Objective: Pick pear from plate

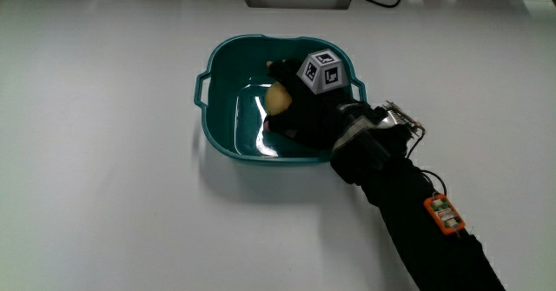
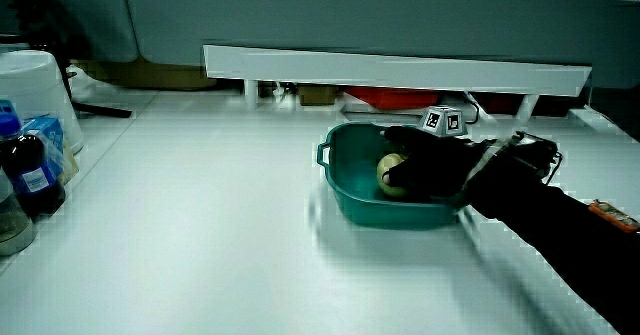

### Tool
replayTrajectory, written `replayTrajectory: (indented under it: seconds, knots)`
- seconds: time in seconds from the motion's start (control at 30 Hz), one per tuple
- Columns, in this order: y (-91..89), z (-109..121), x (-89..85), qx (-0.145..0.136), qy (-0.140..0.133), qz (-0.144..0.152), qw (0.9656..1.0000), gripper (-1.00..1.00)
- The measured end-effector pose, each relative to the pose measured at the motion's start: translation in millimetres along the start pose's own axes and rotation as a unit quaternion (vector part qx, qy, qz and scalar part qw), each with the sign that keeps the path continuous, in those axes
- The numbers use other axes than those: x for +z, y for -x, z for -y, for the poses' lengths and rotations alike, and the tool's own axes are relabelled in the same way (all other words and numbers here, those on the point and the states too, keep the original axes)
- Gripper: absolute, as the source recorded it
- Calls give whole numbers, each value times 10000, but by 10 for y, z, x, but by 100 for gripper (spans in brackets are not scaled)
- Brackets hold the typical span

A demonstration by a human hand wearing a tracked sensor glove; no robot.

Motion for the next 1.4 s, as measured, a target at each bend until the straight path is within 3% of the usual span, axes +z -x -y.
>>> replayTrajectory:
  seconds: [0.13, 0.3, 0.47, 0.63, 0.73, 0.93, 1.03, 1.2, 1.3, 1.4]
  knots:
    - [112, 1, 2, -92, -173, 376, 9991, 0]
    - [121, -49, -16, -182, -94, 533, 9984, 28]
    - [99, -17, -12, 58, -236, 413, 9989, 56]
    - [69, -16, -16, 20, -315, 388, 9987, 83]
    - [70, -3, -12, 137, -317, 350, 9988, 100]
    - [97, 152, 158, 397, -554, 197, 9975, 100]
    - [141, 287, 277, 595, -790, 205, 9949, 100]
    - [242, 473, 500, 899, -961, 324, 9908, 100]
    - [333, 675, 627, 1177, -1091, 362, 9864, 100]
    - [419, 824, 657, 1432, -1229, 587, 9803, 100]
